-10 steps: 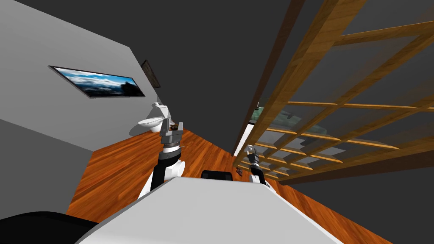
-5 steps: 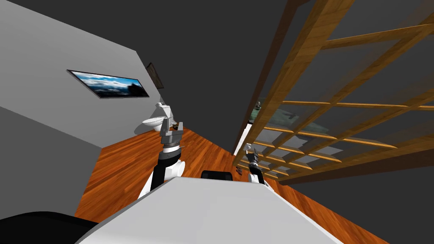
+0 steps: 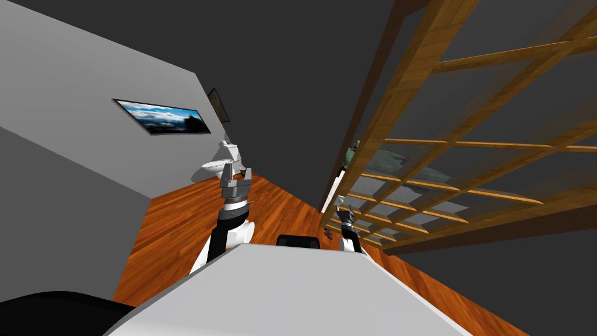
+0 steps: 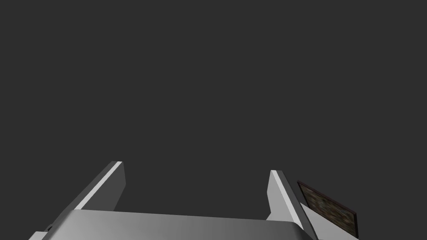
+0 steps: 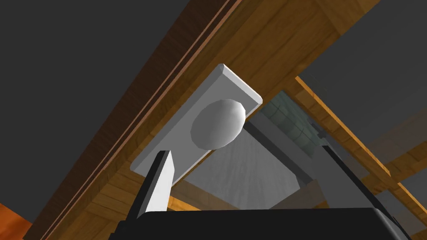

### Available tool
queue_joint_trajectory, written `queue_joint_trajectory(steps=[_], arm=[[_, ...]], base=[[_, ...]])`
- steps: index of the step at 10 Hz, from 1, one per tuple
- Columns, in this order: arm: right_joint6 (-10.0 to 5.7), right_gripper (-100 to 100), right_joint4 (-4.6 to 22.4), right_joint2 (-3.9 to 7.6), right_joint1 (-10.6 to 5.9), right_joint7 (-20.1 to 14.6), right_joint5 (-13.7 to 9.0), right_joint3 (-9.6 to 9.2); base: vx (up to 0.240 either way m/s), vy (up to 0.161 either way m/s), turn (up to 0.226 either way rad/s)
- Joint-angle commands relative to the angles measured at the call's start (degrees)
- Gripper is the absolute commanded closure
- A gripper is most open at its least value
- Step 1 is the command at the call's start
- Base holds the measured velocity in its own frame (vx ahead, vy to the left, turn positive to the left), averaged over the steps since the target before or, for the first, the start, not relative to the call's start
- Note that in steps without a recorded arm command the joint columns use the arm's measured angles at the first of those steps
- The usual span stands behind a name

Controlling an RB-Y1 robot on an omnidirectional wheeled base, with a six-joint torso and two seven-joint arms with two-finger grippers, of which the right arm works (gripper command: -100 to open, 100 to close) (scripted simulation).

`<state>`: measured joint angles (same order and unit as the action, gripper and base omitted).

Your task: Pull the door open

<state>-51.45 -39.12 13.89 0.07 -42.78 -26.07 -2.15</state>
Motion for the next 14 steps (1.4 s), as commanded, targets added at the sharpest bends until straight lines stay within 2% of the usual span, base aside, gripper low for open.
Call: queue_joint_trajectory(steps=[1,2,3,5,6,7,8,10,14], arm=[[0.12,-100,-0.18,-0.25,-0.14,-2.86,-1.14,-0.55],[0.27,-100,-0.38,-0.49,-0.25,-4.39,-2.14,-1.03],[0.27,-100,-0.38,-0.49,-0.25,-5.37,-2.14,-1.03],[0.56,-100,-0.79,-0.97,-0.46,-9.06,-4.11,-1.97],[0.56,-100,-0.79,-0.97,-0.46,-10.12,-4.11,-1.97],[0.7,-100,-0.99,-1.2,-0.56,-12.11,-5.08,-2.43],[0.7,-100,-0.99,-1.2,-0.56,-12.49,-5.08,-2.43],[0.97,-100,-1.37,-1.64,-0.76,-16.3,-6.9,-3.3],[1.21,-100,-1.71,-2.04,-0.93,-21.69,-8.55,-4.08]], base=[[-0.055,-0.026,0.048],[-0.084,-0.032,0.1],[-0.066,-0.023,0.032],[-0.07,-0.027,0.067],[-0.064,-0.018,0.029],[-0.062,-0.018,0.044],[-0.048,-0.02,0.029],[-0.069,-0.019,0.067],[-0.065,-0.025,0.043]])
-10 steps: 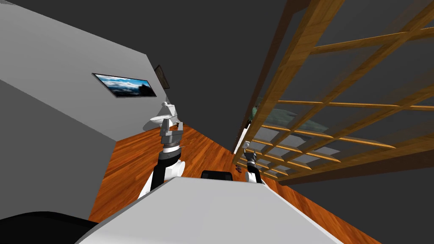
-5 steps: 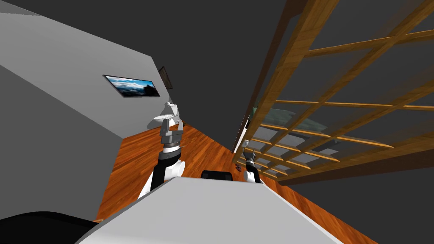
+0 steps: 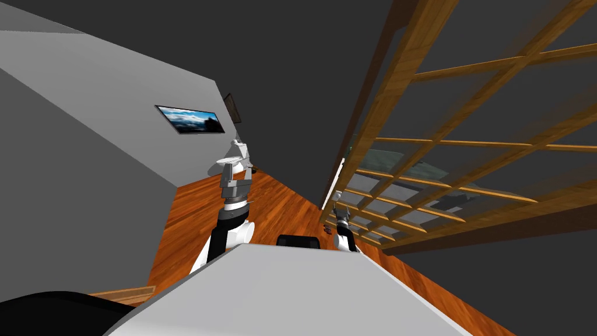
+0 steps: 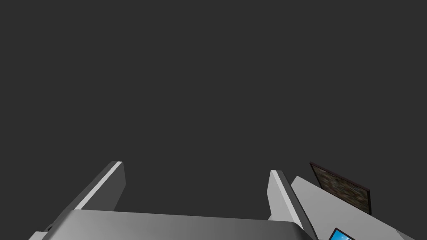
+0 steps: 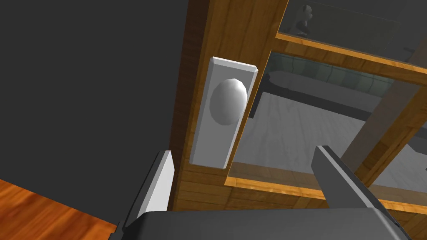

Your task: Pull the door open

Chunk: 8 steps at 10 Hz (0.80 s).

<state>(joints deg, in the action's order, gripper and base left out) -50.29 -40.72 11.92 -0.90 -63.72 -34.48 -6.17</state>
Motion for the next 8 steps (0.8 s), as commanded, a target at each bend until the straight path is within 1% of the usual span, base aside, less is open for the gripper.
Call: queue_joint_trajectory(steps=[1,2,3,5,8], arm=[[0.15,-100,-0.26,-0.24,-0.04,-2.79,-0.86,-0.4],[0.26,-100,-0.41,-0.41,-0.12,-4.36,-1.57,-0.74],[0.26,-100,-0.41,-0.41,-0.12,-4.83,-1.57,-0.74],[0.43,-100,-0.64,-0.68,-0.24,-8.19,-2.7,-1.28],[0.6,-100,-0.89,-0.96,-0.36,-11.7,-3.87,-1.84]], base=[[-0.055,-0.016,0.031],[-0.062,-0.019,0.05],[-0.051,-0.014,0.026],[-0.055,-0.011,0.04],[-0.062,-0.012,0.035]])
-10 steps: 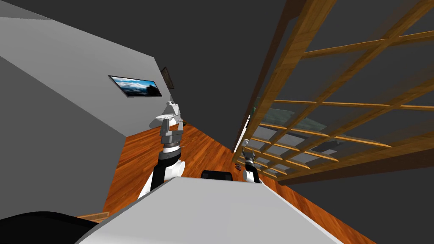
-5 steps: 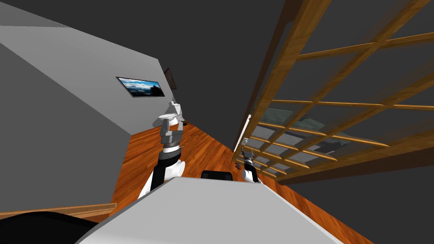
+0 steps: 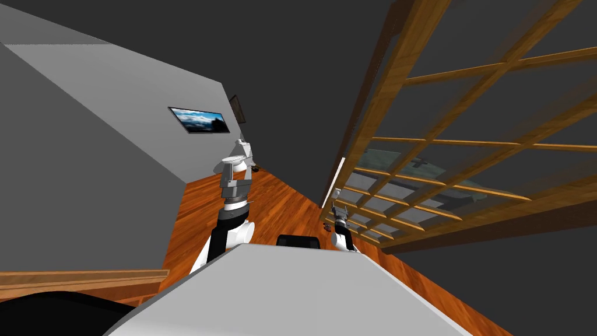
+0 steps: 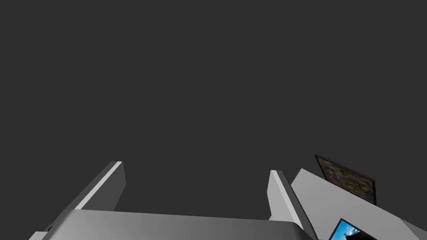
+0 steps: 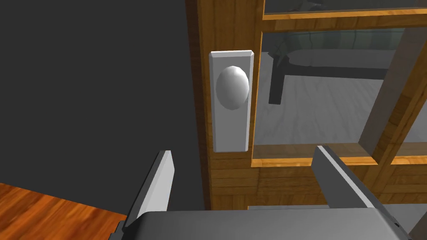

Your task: Pull the door open

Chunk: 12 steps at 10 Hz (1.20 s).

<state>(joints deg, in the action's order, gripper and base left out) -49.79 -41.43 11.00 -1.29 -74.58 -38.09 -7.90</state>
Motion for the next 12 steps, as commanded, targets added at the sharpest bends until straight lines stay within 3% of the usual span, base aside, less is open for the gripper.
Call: queue_joint_trajectory(steps=[1,4,6,7,10,11,12], arm=[[0.0,-100,0.0,0.0,0.0,0.0,0.0,0.0],[-0.81,-100,1.13,2.55,1.0,-3.09,-0.71,0.64],[-0.97,-100,1.36,3.07,1.2,-3.66,-0.84,0.77],[-1.47,-100,2.05,4.63,1.81,-5.39,-1.25,1.17],[-2.12,-100,2.96,6.66,2.6,-7.64,-1.77,1.69],[-2.21,-100,3.99,6.27,1.72,-7.37,-1.57,1.45],[-2.21,100,3.99,6.27,1.72,-7.37,-1.57,1.45]], base=[[-0.027,-0.004,0.005],[0.158,-0.006,0.102],[0.148,-0.014,0.055],[0.105,-0.003,0.126],[0.16,-0.013,0.108],[0.079,-0.011,0.019],[-0.013,0.001,-0.015]])
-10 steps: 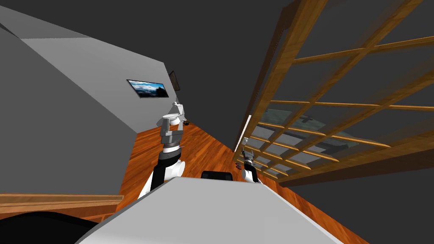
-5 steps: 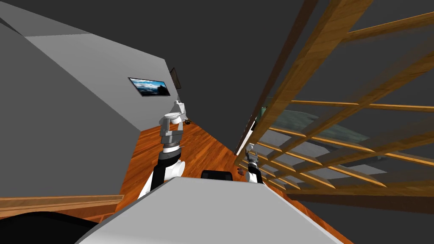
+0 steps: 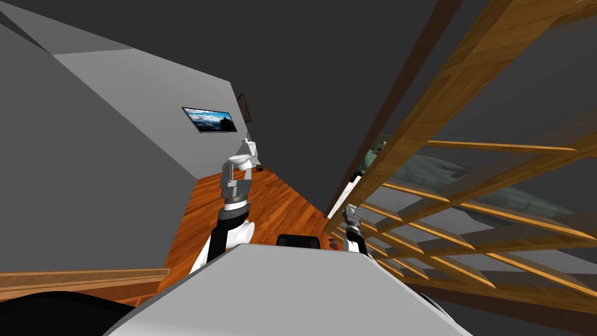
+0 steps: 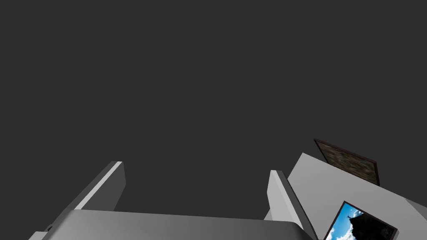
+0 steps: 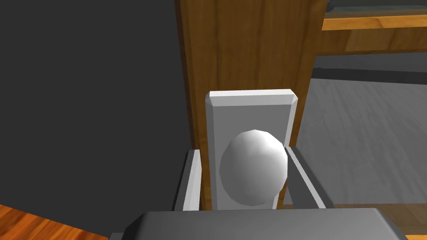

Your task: Pull the door open

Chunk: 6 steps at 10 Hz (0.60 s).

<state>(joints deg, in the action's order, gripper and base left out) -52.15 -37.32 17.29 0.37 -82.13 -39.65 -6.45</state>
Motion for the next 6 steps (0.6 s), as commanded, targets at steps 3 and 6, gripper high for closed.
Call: queue_joint_trajectory(steps=[3,6], arm=[[0.15,100,-0.11,-0.03,0.06,0.18,0.0,0.0],[0.21,100,-0.55,0.6,0.41,-0.88,0.63,-1.29]], base=[[-0.022,-0.001,0.0],[-0.048,-0.01,0.024]])
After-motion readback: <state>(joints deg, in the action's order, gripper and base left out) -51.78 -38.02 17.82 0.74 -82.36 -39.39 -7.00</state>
